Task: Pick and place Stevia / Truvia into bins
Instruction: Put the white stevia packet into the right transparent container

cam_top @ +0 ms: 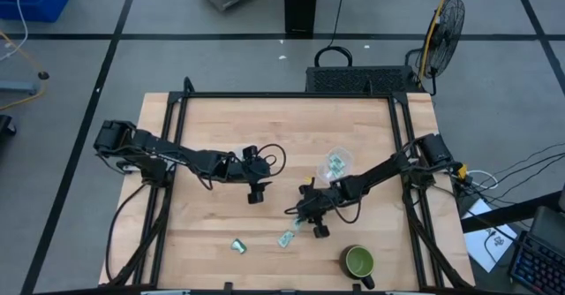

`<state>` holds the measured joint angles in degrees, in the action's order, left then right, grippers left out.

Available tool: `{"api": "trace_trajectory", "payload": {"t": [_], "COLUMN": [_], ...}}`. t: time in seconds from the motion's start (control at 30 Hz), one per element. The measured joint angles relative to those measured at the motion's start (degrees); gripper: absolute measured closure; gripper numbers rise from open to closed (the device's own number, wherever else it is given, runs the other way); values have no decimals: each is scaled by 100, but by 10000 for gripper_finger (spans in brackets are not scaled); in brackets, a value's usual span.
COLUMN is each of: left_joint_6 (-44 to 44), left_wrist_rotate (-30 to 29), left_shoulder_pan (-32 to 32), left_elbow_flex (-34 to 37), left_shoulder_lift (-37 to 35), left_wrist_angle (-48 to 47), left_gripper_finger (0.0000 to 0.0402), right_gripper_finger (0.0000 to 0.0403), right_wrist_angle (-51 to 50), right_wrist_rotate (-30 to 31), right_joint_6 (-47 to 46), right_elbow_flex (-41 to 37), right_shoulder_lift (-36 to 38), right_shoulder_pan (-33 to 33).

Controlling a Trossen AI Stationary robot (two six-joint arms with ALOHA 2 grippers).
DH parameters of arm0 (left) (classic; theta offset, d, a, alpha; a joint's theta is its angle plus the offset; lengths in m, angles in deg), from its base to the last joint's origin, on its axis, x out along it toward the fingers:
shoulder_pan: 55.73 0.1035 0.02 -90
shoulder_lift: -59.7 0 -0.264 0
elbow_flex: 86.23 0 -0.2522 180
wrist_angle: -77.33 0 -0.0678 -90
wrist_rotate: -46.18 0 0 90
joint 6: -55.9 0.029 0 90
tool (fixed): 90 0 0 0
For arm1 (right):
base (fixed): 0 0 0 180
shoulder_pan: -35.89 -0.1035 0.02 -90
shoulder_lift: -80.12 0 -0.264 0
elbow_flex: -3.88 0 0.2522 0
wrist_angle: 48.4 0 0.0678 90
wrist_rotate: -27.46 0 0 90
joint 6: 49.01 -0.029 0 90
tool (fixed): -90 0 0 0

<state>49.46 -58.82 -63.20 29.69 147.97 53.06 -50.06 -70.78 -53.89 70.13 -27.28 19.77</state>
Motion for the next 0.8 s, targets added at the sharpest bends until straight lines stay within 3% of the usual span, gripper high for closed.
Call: {"api": "trace_trajectory", "payload": {"t": [0.2,0.33,0.5,0.67,0.8], "left_joint_6": [-2,0,-2,-14,-122], "left_wrist_rotate": [0,-2,-2,-2,-2], "left_shoulder_pan": [0,0,0,0,0], "left_elbow_flex": [0,0,0,0,0], "left_shoulder_lift": [0,0,0,0,0], "left_wrist_angle": [2,2,4,5,4], "left_gripper_finger": [169,169,169,169,170], "right_gripper_finger": [395,401,401,400,400], "right_wrist_angle": [-110,-416,-1716,-3030,-3921], "right_wrist_rotate": [333,498,1636,3330,3452], "right_joint_6": [-40,7,-52,-494,-889], "right_elbow_flex": [-16,-12,-11,-7,-120], "right_shoulder_lift": [169,743,1791,2907,3524], "right_shoulder_pan": [29,94,257,445,712]}}
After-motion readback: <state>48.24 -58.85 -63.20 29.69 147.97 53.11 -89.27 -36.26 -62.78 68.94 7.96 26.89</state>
